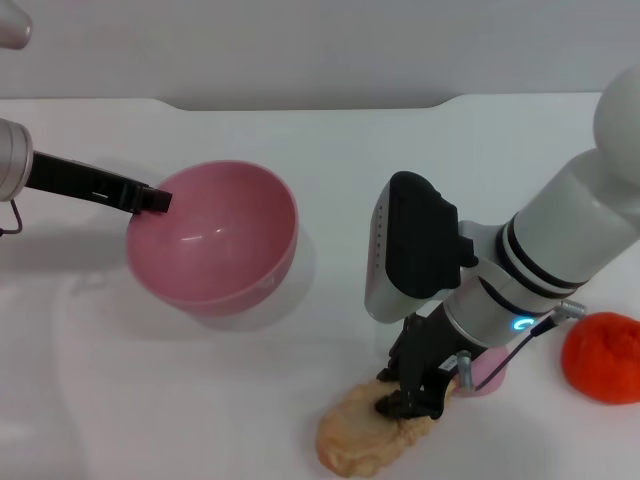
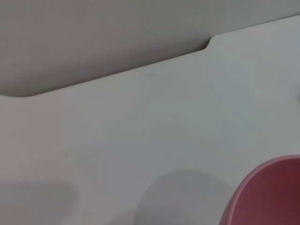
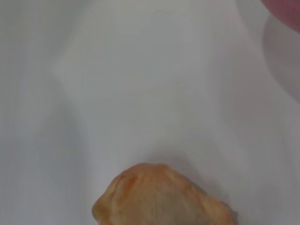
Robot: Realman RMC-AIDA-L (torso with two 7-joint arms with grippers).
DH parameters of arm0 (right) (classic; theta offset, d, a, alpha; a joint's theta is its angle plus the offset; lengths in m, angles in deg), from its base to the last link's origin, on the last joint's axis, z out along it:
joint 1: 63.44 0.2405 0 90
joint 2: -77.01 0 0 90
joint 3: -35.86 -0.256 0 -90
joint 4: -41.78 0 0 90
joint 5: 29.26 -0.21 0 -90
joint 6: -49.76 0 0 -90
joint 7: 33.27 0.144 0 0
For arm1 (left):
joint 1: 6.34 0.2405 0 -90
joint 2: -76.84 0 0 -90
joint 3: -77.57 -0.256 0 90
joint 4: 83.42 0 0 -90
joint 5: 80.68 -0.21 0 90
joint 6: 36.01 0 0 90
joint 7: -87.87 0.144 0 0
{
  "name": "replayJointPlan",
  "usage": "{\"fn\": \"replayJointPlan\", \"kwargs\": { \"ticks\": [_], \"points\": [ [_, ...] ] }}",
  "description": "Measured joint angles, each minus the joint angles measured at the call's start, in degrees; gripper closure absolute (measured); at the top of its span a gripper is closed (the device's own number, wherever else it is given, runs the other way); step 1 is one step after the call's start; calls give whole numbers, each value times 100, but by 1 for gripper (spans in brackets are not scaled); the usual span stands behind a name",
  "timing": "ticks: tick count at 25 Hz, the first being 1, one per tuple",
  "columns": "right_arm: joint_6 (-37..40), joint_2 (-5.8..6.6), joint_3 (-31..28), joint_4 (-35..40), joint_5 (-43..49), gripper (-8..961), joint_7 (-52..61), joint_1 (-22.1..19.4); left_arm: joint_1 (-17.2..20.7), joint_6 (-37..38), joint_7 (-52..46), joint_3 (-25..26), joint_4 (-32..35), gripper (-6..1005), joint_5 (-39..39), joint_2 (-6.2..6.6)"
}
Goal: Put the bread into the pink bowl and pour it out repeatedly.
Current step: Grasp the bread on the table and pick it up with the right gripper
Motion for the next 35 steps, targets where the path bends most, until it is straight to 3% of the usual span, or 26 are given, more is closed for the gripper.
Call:
{"fn": "replayJointPlan", "kwargs": {
  "ticks": [11,27,35],
  "points": [
    [33,4,-9,216,-20,741,-33,-186,1,1,9,0,-4,953,0,-6],
    [117,-15,-99,2328,-45,775,21,-794,-49,-19,-39,-161,-18,953,0,5],
    [308,-27,-570,3272,-56,782,29,-946,-23,-29,-42,-211,-18,953,0,28]
  ]
}}
